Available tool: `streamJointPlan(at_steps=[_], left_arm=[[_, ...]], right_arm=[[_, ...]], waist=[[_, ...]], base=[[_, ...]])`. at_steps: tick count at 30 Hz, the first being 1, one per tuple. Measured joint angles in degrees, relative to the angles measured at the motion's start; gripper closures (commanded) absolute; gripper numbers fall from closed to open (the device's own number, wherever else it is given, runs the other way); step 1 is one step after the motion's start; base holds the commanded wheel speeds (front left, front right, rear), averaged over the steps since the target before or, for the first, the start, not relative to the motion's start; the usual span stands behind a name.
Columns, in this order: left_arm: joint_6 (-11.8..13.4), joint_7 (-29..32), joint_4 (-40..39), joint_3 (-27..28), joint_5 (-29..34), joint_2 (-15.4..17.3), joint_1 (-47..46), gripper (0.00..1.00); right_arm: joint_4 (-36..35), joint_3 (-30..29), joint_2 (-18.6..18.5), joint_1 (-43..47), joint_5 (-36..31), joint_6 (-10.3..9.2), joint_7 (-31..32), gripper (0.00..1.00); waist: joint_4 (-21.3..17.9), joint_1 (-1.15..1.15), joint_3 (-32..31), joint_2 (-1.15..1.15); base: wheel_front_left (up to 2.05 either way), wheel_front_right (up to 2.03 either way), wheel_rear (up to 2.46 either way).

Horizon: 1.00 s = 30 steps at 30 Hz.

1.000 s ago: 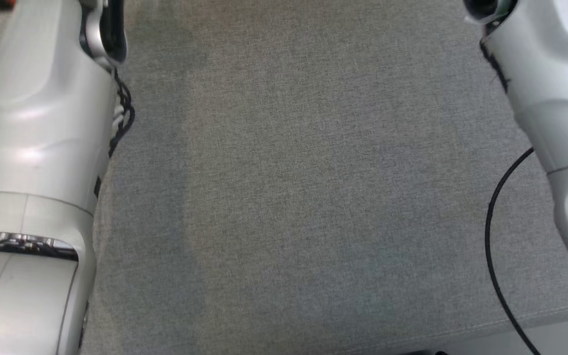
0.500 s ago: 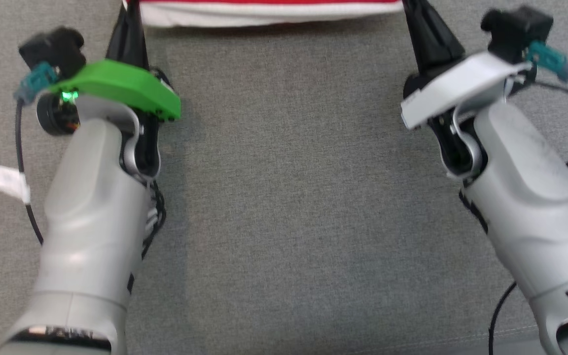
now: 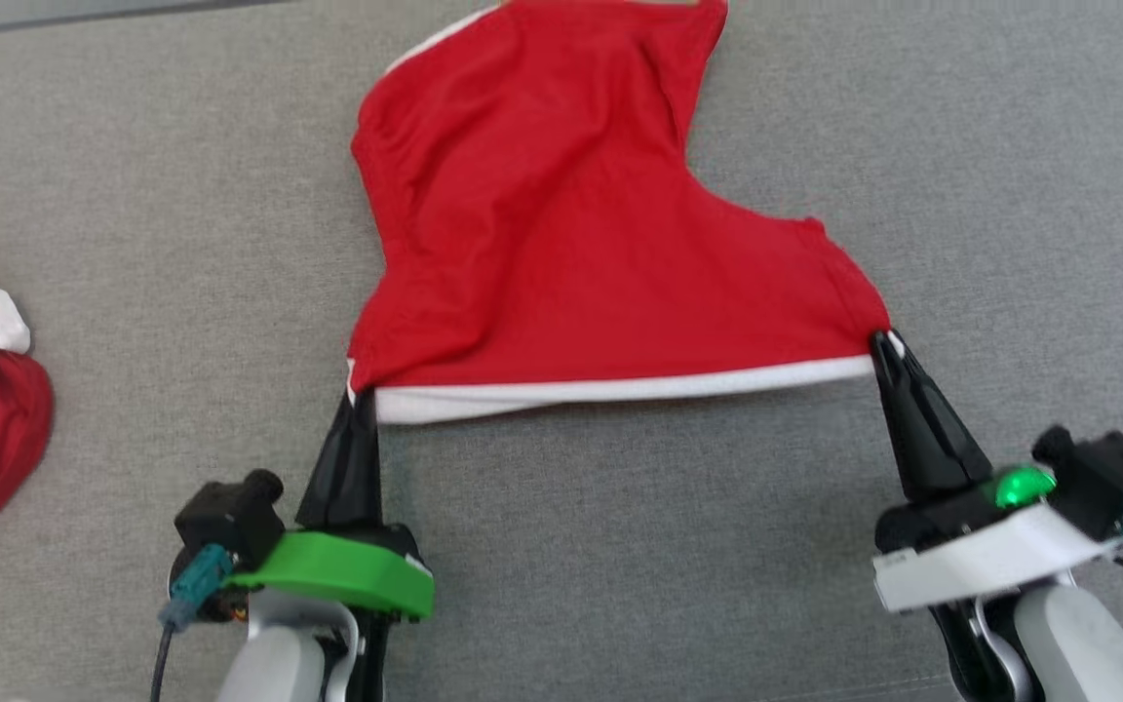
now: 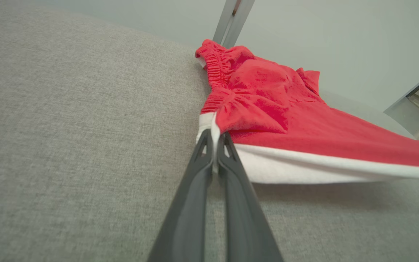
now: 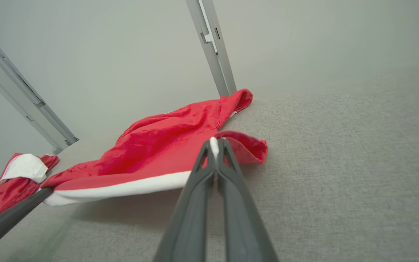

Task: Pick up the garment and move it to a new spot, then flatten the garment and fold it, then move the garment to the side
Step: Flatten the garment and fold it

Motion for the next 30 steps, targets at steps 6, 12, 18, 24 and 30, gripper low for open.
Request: streamJointPlan(at_steps=[6,12,18,24,30], left_arm=[[4.44,8.0,-16.96,-1.92,1.36,2.86,11.46,1.0],[7.73,14.7,-30.63,-2.16,1.97,5.21,17.81,1.0],[8.31,18.33,-33.78,-2.23,2.05,6.88,17.86,1.0],[6.19,21.8,-29.15,-3.15,0.48,7.05,11.89,1.0],[3.28,23.54,-22.29,-3.86,-1.46,5.59,0.79,1.0]], right_arm=[[-10.2,-3.45,-0.05,12.91,-2.87,0.03,0.16,1.0],[-17.58,-6.05,0.41,19.43,-4.78,0.04,3.13,1.0],[-18.61,-7.97,0.56,19.19,-4.75,0.05,4.22,1.0],[-14.18,-8.57,-1.64,9.92,-3.66,0.07,4.01,1.0],[-5.19,-6.14,-6.66,-6.75,-1.34,0.04,4.17,1.0]], waist=[[0.66,0.0,-4.08,0.0],[1.51,0.0,-6.92,0.0],[2.31,0.0,-7.0,0.0],[2.52,0.0,-3.91,0.0],[3.11,0.0,1.6,0.0]], base=[[0.0,0.0,0.0],[0.0,0.0,0.0],[0.0,0.0,0.0],[0.0,0.0,0.0],[0.0,0.0,0.0]])
